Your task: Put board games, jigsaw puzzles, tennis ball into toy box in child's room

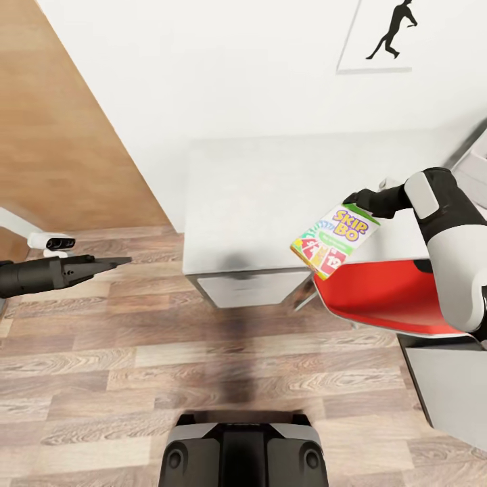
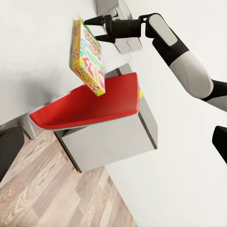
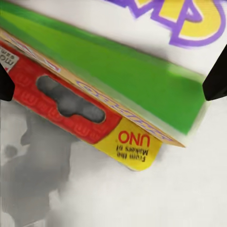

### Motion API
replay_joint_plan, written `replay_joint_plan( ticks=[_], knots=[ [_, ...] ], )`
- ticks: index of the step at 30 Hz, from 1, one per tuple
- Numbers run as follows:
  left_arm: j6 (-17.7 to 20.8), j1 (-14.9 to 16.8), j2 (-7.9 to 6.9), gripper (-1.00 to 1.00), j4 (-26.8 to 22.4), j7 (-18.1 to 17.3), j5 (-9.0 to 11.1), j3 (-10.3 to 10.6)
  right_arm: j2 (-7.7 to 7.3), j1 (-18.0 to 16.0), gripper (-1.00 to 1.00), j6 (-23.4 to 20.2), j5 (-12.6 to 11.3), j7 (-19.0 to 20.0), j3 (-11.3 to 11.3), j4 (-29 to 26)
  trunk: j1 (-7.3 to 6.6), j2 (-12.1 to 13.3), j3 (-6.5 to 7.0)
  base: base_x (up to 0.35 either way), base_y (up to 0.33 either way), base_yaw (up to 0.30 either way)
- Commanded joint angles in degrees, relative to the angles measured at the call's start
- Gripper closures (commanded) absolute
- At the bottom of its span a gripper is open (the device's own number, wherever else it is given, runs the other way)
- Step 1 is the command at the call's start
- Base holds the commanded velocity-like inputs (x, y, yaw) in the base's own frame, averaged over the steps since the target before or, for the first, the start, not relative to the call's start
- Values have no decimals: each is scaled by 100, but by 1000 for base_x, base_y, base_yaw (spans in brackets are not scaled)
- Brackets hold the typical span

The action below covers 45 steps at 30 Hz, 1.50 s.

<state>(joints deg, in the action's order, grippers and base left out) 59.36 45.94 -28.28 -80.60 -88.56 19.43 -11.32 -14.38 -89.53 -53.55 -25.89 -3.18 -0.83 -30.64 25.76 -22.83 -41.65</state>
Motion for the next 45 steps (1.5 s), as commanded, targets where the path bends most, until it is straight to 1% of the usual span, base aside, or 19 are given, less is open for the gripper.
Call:
replay_joint_plan(
  ticks=[1, 19, 31, 45],
  knots=[
    [60, 3, -2, -100, 1, -21, 0, 0, 3, -3, -100, -23, -48, -32, -9, -4, 2, -9, -7, -60, 101, 0],
    [64, 3, -2, -100, 1, -21, -1, -5, 0, 5, -100, -23, -48, -26, -14, -4, 2, -9, -7, -79, 105, 0],
    [64, 3, -2, -100, 1, -21, -1, -11, -3, 14, -100, -24, -48, -24, -14, -7, 2, -9, -7, -81, 54, 0],
    [63, 3, -2, -100, 18, -21, 0, -4, -3, 23, -100, -22, -48, -24, -14, -13, 2, -9, 4, -25, 45, -12]
  ],
)
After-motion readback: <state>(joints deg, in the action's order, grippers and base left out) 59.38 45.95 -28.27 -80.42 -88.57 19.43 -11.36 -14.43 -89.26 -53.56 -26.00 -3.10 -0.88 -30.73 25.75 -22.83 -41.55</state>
